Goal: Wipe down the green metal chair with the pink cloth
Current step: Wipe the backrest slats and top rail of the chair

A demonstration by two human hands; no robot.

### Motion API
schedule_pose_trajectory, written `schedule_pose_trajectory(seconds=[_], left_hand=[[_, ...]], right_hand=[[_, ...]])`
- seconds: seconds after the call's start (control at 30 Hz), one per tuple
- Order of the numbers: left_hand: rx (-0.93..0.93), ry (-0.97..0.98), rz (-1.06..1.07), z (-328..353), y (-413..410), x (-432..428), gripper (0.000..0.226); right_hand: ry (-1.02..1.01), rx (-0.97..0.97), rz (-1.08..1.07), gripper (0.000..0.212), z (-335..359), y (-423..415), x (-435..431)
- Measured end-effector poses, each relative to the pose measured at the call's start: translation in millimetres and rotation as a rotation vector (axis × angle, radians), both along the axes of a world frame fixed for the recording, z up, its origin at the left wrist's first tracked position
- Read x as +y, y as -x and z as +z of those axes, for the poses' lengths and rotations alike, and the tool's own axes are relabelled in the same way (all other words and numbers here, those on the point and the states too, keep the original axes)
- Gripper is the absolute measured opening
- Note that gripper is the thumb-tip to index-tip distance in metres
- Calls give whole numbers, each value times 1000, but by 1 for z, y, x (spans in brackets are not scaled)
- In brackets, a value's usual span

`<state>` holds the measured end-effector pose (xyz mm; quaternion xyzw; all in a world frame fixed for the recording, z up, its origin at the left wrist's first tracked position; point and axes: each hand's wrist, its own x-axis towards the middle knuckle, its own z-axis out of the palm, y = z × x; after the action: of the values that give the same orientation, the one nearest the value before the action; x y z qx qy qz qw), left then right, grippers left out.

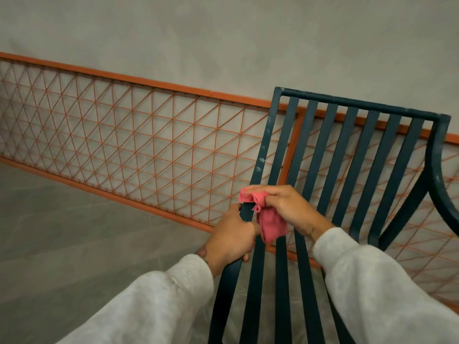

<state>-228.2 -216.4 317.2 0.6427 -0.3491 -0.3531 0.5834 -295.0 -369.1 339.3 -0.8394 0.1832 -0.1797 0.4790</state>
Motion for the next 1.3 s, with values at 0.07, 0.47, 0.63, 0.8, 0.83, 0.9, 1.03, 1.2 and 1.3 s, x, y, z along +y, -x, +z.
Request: schedule_pose_trajectory(seconds=[0.07, 0.47, 0.63, 0.8, 0.83, 0.9, 1.03, 1.2, 1.3], left_hand=[[-8, -12, 0, 0, 0, 1, 45], [-109, 24, -30, 6, 3, 7, 20], [-120, 11, -19, 7, 4, 7, 23], [-122, 11, -5, 6, 6, 7, 21], [-129, 8, -2, 5, 6, 7, 21], [-141, -3, 2, 6, 7, 8, 21], [-150, -17, 2, 11, 9, 10, 23], [-212, -33, -21, 9, 7, 10, 18], [-268, -77, -78, 12, 2, 7, 20]], right_hand=[[0, -14, -4, 35, -2, 4, 0], [48, 19, 33, 37, -4, 10, 11], [32, -70, -162, 35, -10, -10, 18], [-9, -85, -69, 42, -19, 8, 28], [-41, -107, -40, 43, -20, 13, 32], [-69, -159, -52, 43, -24, 17, 38], [12, -167, -198, 46, -28, 5, 40], [60, -109, -138, 45, -18, 12, 43], [-145, -145, -83, 38, -15, 28, 41]])
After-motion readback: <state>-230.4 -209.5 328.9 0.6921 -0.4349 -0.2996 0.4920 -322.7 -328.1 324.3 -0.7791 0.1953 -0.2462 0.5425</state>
